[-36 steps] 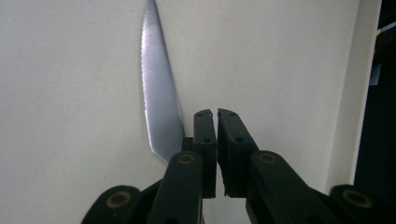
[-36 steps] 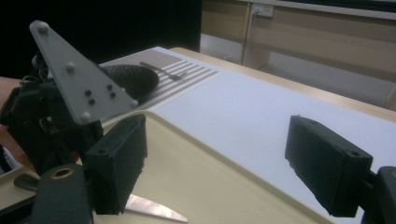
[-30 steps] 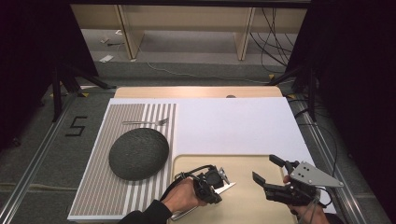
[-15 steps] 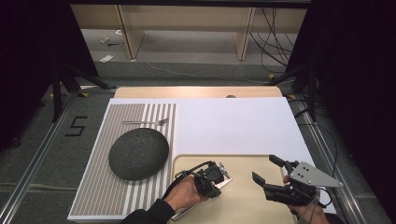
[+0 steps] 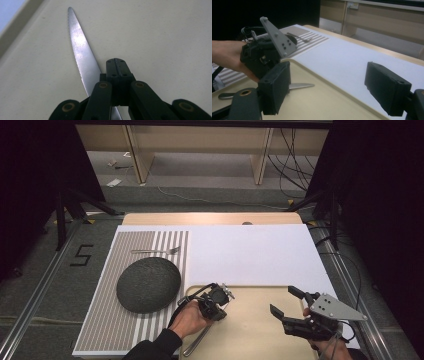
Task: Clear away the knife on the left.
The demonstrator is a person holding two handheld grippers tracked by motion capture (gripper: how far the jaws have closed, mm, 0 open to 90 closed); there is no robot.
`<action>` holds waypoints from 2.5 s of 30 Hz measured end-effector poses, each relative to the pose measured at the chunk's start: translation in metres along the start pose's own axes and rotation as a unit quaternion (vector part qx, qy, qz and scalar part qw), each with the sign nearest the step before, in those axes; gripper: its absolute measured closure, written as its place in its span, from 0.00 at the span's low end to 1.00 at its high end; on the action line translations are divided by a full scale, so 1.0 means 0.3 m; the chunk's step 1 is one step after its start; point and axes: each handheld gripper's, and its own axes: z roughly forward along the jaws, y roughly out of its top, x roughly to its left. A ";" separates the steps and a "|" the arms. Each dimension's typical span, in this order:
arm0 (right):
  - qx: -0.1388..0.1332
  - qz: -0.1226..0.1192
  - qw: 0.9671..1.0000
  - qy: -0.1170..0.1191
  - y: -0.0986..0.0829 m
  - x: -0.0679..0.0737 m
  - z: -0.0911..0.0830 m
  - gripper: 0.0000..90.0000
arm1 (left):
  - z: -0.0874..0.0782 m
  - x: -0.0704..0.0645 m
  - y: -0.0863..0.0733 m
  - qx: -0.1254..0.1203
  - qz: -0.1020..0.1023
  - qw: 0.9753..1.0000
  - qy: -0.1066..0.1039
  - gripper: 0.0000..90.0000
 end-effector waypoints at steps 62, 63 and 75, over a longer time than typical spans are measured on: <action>0.001 -0.001 1.000 0.000 0.000 0.002 0.000 0.24 | -0.089 0.143 -0.132 0.015 -0.062 0.997 0.043 1.00; 0.000 -0.001 1.000 0.001 0.000 0.003 0.000 0.24 | -0.089 0.145 -0.133 0.015 -0.063 0.997 0.043 1.00; -0.001 -0.002 1.000 0.001 0.001 0.002 -0.002 0.24 | -0.093 0.146 -0.142 0.013 -0.063 0.997 0.042 1.00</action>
